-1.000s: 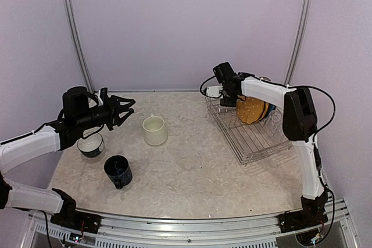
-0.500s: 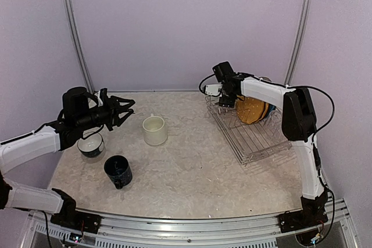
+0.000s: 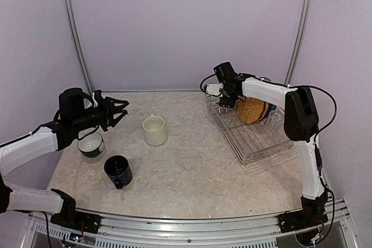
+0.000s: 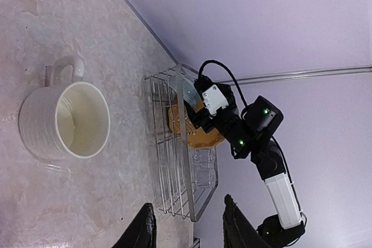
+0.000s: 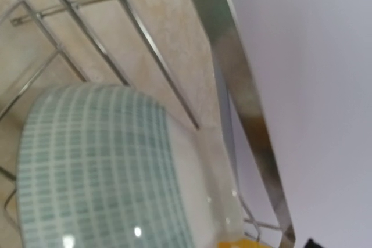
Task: Load the mixed dishes into the dish rack
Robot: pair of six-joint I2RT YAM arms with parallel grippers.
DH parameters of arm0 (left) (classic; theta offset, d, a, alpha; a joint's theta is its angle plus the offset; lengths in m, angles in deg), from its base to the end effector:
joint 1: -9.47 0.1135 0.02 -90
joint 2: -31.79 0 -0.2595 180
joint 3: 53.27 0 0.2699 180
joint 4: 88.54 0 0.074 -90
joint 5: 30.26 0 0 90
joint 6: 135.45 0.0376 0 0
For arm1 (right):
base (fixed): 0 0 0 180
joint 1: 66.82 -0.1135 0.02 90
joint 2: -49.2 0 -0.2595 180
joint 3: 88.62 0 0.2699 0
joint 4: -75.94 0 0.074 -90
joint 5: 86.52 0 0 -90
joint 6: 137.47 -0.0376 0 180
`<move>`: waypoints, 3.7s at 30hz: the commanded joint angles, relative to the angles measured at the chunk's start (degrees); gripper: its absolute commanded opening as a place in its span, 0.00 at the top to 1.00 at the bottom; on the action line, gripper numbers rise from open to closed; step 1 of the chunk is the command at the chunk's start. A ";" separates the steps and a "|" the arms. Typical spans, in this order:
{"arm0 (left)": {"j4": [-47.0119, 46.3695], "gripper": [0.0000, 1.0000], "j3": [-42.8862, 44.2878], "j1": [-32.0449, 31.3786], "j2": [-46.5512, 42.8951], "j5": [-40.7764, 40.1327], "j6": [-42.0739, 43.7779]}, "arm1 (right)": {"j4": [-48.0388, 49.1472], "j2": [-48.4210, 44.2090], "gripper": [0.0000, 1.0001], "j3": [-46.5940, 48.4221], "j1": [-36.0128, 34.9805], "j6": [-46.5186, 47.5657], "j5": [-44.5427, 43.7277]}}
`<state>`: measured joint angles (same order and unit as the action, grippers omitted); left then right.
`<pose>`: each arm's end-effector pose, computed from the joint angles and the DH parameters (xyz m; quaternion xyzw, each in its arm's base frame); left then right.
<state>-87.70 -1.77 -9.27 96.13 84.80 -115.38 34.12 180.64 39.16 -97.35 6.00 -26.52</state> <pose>0.2560 -0.1037 0.2619 -0.2107 0.7501 -0.5435 0.3122 0.4711 0.2560 0.2148 -0.5253 0.7299 -0.3075 0.3110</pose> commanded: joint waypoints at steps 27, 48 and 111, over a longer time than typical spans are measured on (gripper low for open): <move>49.54 0.29 8.94 21.22 -1.11 -34.75 27.29 | 8.61 -26.59 0.16 -26.49 -7.66 -18.50 -0.28; 41.84 0.68 3.54 27.27 15.34 -20.66 27.96 | 8.03 -29.75 0.17 -32.10 -14.80 -23.56 2.48; 28.44 1.00 41.96 -12.71 37.55 26.73 21.73 | 12.44 -55.03 0.01 -41.13 -24.58 -43.85 23.48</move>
<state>-83.88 33.77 -22.94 139.21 110.98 -113.50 56.46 131.31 -4.53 -121.41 -55.07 -4.56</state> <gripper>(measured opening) 0.043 0.990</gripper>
